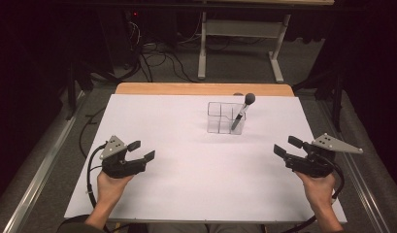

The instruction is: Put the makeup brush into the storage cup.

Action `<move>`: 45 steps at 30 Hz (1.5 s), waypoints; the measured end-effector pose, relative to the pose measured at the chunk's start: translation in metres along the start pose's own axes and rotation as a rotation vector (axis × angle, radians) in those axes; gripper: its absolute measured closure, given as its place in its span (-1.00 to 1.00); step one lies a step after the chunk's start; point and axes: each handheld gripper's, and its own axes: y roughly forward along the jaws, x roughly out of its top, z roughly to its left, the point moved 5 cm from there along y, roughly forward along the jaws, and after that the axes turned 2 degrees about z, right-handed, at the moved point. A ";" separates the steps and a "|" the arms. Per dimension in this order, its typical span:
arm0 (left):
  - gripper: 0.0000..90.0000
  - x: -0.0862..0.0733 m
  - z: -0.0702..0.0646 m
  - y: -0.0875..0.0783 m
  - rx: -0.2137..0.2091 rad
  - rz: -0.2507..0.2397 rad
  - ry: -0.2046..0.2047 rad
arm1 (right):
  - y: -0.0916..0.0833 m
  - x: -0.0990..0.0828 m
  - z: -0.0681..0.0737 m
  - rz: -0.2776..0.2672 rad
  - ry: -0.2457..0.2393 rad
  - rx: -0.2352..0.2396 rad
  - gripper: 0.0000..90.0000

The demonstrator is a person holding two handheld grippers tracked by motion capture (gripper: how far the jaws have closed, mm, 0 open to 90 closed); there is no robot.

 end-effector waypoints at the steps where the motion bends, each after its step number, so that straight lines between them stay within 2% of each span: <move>1: -0.29 0.000 0.000 0.000 0.000 0.001 0.000 | 0.000 -0.001 0.000 -0.001 0.000 -0.002 -0.26; 19: -0.29 0.000 0.000 -0.001 0.000 -0.005 -0.001 | 0.007 -0.020 -0.002 0.020 0.019 0.015 -0.26; 45: -0.29 0.000 0.000 -0.001 0.000 -0.004 -0.004 | 0.016 -0.034 -0.003 0.030 0.024 0.018 -0.26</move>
